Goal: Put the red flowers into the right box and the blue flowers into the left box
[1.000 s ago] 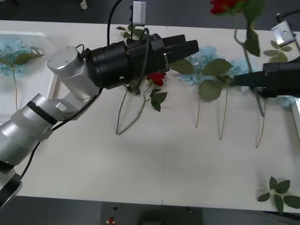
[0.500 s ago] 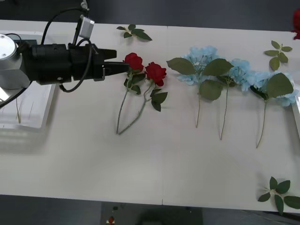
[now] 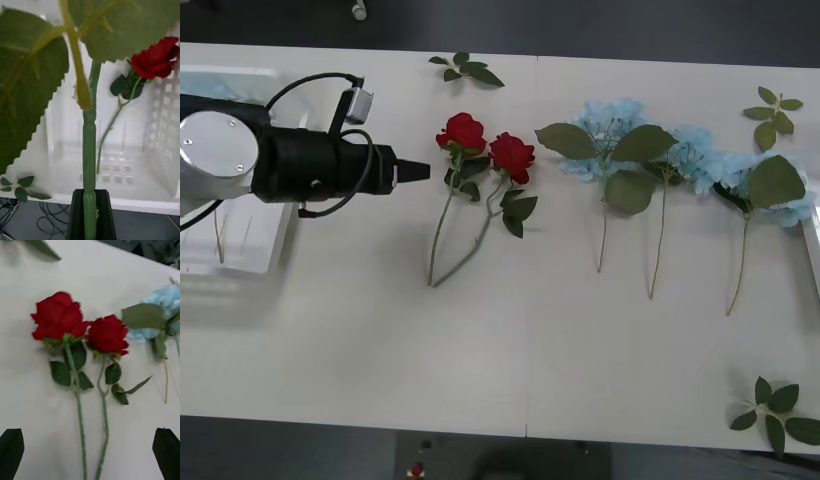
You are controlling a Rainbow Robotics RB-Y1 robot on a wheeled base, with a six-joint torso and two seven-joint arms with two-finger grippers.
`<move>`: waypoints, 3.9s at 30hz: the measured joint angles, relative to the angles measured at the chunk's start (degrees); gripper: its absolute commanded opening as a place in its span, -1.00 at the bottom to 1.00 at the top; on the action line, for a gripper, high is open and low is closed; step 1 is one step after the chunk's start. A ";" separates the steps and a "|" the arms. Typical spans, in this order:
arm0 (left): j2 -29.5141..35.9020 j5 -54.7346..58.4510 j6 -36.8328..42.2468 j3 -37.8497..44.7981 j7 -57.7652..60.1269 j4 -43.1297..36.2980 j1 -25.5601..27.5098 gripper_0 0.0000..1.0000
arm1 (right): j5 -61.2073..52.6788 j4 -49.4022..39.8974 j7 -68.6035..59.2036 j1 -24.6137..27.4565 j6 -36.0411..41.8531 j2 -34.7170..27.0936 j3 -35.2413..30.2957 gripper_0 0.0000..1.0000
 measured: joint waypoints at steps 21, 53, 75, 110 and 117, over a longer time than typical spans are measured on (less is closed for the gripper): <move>-9.19 -31.95 11.23 -7.81 44.30 12.19 -13.85 1.00 | 15.74 6.90 0.00 0.02 -10.84 13.52 -0.34 -1.00; -28.11 -56.92 16.83 -9.77 54.60 23.72 -17.22 1.00 | 18.71 12.68 -0.26 0.01 -20.96 19.93 -0.55 0.50; -28.11 -58.39 14.69 -15.26 55.94 24.46 -17.22 0.89 | 10.44 0.58 -1.38 0.02 5.37 5.76 -1.94 0.50; -23.22 -56.19 12.30 -15.26 56.96 15.99 -17.20 -1.00 | 3.29 -23.05 -2.24 0.04 1.79 1.34 -7.97 0.51; -14.69 -48.50 17.45 -13.53 55.31 6.20 -17.20 -1.00 | 10.94 -30.65 -5.79 0.25 -8.99 5.42 -7.97 0.51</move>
